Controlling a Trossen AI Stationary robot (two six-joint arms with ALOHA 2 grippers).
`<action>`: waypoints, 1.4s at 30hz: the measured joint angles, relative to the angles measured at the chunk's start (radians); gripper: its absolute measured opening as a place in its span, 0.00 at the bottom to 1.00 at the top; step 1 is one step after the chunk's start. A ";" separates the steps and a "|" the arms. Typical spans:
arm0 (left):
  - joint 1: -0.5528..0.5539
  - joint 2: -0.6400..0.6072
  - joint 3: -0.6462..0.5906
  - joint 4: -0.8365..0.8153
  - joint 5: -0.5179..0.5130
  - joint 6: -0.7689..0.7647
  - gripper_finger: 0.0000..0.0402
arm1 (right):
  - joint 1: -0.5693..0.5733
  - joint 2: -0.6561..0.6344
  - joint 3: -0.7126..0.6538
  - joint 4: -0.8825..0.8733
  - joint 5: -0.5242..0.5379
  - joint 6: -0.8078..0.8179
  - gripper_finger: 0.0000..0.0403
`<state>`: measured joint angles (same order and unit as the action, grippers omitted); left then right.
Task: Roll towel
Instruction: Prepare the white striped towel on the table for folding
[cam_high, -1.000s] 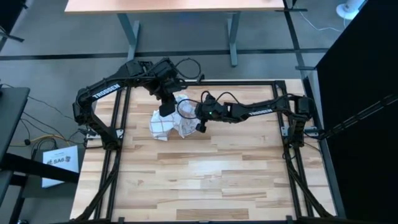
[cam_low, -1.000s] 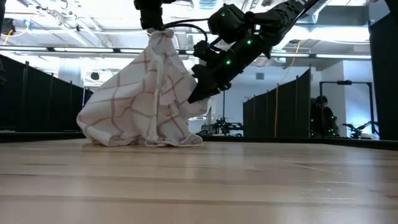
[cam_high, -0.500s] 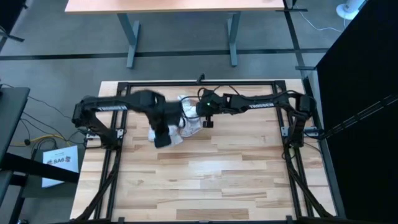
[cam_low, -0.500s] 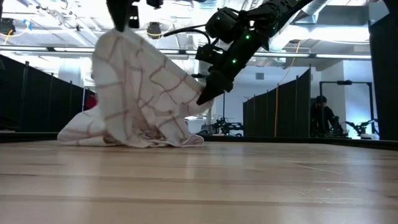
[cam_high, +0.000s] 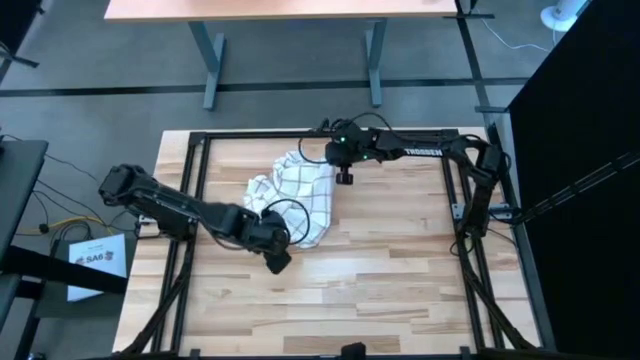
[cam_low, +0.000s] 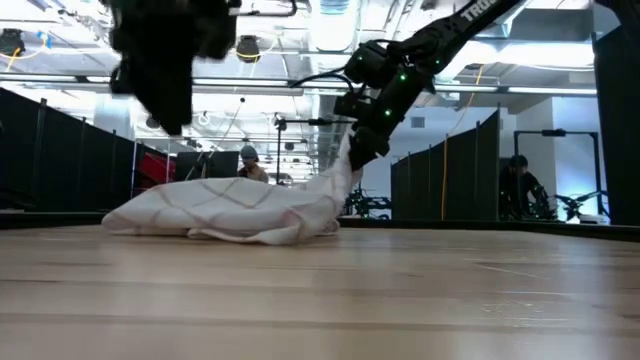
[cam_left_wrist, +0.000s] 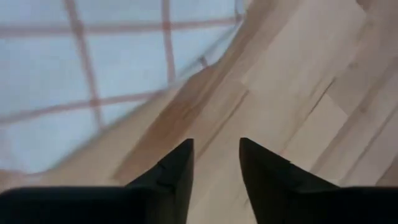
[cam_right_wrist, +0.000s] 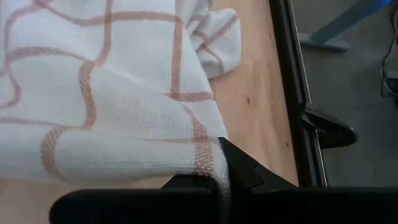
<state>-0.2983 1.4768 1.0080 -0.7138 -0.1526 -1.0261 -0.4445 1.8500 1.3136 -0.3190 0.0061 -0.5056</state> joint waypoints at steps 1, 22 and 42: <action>0.000 0.009 -0.035 0.058 0.024 -0.014 0.32 | -0.005 0.000 0.006 0.001 -0.010 0.000 0.00; 0.129 0.279 -0.151 0.533 -0.237 0.175 0.32 | 0.006 0.000 0.079 -0.053 -0.038 0.034 0.00; 0.156 0.302 -0.152 0.551 -0.458 0.216 0.02 | 0.027 0.000 0.078 -0.065 -0.038 0.035 0.00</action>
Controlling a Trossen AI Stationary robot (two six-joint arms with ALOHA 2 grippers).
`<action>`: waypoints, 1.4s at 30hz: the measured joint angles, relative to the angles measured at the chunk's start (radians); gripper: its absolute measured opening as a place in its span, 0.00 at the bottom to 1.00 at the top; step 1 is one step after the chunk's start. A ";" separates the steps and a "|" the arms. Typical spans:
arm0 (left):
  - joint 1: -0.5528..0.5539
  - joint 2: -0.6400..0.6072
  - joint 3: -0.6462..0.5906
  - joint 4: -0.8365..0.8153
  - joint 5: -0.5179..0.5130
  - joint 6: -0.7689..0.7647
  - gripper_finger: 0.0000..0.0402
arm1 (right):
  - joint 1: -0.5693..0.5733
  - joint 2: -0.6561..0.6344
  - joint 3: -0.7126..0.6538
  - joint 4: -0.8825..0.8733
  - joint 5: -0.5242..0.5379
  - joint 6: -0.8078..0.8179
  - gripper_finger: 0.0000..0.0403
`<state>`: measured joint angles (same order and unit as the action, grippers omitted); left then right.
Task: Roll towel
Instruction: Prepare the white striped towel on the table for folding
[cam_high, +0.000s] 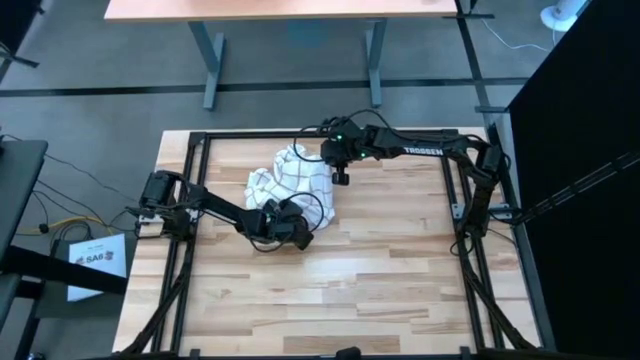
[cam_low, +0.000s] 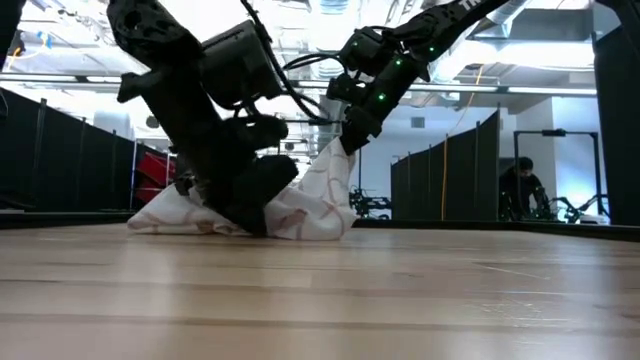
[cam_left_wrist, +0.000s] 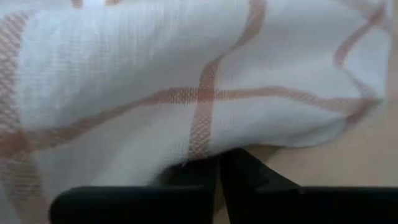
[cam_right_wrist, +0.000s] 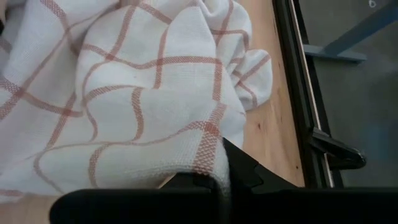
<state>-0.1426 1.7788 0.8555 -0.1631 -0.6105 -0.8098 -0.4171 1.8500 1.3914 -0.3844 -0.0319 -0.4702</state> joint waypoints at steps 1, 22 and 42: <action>-0.003 -0.008 0.000 -0.003 -0.003 0.001 0.00 | 0.000 -0.003 0.000 -0.001 0.000 0.000 0.00; -0.059 -0.503 0.112 -0.366 -0.115 0.181 0.00 | -0.072 -0.117 -0.001 -0.045 -0.025 0.028 0.00; -0.016 -0.128 0.102 -0.284 0.264 0.487 0.25 | -0.084 -0.116 -0.001 -0.086 -0.026 0.025 0.00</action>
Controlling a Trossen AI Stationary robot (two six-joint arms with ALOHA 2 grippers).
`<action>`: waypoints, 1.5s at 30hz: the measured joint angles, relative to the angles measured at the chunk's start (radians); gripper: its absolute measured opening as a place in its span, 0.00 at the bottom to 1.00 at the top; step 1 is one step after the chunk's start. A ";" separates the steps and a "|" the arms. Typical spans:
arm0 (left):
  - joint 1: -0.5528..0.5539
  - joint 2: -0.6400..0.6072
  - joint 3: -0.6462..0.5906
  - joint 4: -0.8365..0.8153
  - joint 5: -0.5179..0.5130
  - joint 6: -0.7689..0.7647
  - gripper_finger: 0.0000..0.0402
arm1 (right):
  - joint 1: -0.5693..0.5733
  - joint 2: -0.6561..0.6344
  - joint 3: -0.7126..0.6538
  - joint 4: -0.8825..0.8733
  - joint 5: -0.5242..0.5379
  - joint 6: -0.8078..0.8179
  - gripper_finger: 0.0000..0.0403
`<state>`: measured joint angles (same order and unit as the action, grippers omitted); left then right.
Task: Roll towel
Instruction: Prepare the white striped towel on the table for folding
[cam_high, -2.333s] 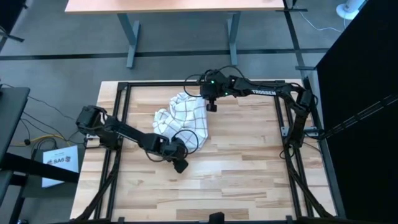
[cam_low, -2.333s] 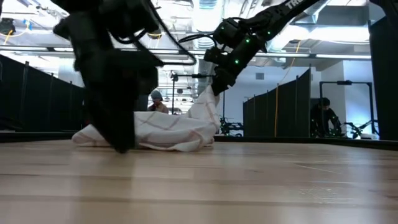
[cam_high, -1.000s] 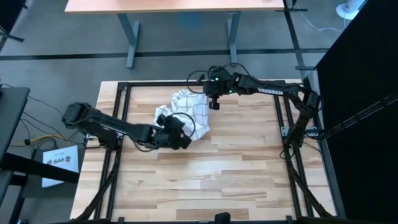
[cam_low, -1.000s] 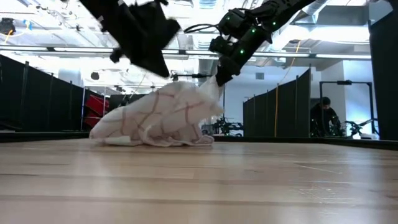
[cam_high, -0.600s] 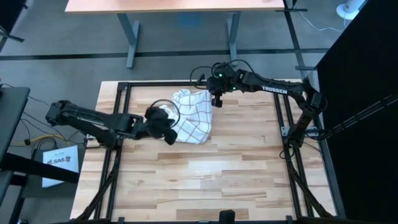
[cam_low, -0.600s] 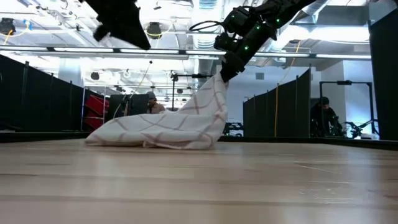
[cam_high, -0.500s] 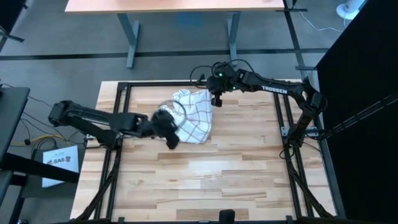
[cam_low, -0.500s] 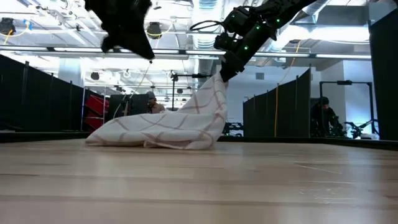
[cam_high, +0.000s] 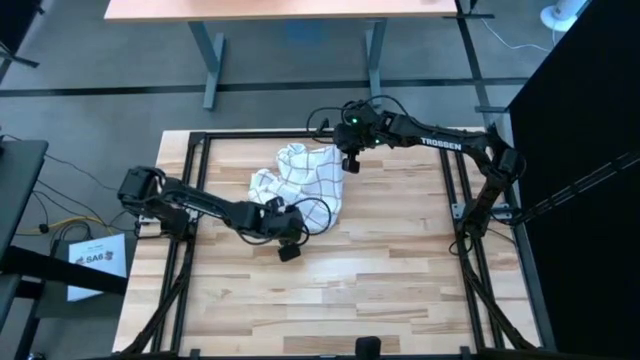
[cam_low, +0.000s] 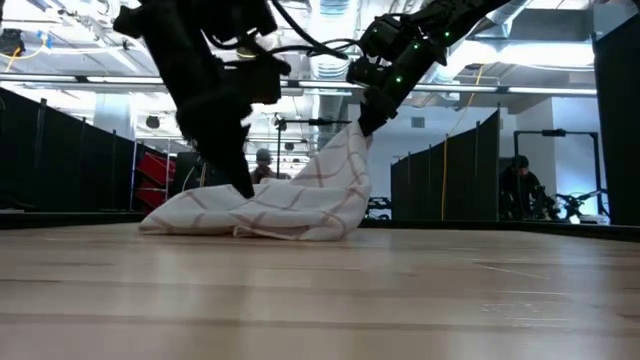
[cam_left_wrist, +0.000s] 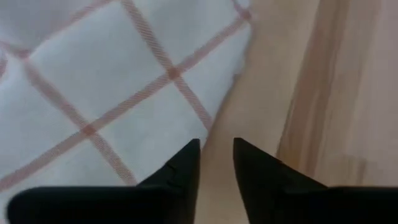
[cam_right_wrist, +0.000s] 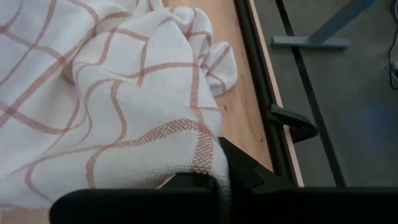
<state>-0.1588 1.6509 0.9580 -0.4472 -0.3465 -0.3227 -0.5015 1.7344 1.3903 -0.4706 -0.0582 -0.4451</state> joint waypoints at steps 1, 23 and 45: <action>0.002 0.014 0.000 0.001 -0.005 0.029 0.27 | 0.000 0.000 0.000 0.001 0.000 0.000 0.00; 0.016 0.073 0.058 -0.094 -0.140 0.037 0.01 | -0.005 0.001 0.000 0.001 0.000 0.001 0.00; 0.178 -0.541 0.192 -0.477 0.037 -0.136 0.00 | 0.053 0.001 0.000 -0.069 -0.006 -0.002 0.00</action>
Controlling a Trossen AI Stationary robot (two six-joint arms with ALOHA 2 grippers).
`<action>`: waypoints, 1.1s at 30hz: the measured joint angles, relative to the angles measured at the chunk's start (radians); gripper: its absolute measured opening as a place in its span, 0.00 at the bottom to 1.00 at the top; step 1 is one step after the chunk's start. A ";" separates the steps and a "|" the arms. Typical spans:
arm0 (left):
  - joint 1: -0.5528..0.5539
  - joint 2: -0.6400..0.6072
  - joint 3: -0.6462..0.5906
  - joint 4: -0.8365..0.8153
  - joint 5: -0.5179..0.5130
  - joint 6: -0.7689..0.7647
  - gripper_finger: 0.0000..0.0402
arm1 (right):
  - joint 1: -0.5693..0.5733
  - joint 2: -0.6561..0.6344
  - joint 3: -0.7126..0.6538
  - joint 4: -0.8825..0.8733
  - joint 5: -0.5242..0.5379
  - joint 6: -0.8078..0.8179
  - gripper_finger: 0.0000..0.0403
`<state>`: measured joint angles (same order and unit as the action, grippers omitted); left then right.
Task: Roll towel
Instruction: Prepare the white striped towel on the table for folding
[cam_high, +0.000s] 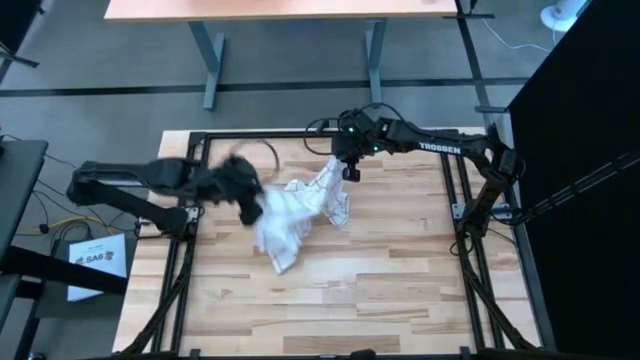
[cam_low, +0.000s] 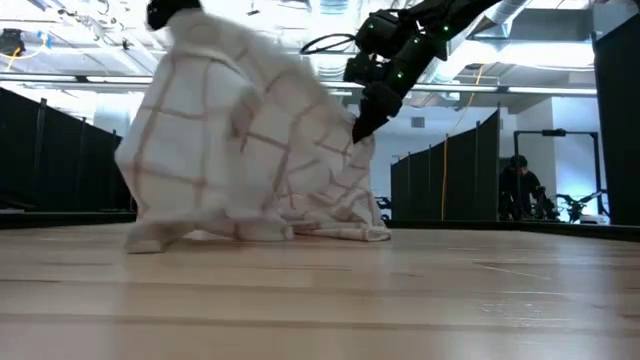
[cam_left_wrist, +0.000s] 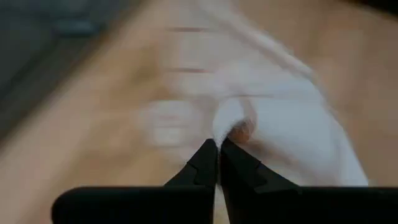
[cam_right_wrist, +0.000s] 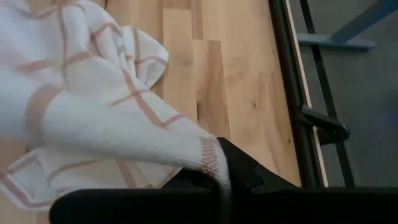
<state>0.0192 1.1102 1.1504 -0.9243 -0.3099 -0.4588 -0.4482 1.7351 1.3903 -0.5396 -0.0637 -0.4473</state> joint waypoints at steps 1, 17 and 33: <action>0.031 -0.017 -0.010 -0.027 -0.030 0.005 0.00 | 0.003 0.000 0.000 0.003 -0.001 0.001 0.00; 0.272 -0.030 -0.410 0.286 0.148 0.038 0.17 | 0.007 0.000 0.000 0.005 -0.001 0.022 0.00; -0.097 0.190 -0.311 0.265 0.203 0.055 0.30 | -0.019 0.000 0.000 0.001 -0.002 0.003 0.00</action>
<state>-0.0777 1.3000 0.8393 -0.6596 -0.1064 -0.4036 -0.4670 1.7351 1.3903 -0.5382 -0.0654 -0.4444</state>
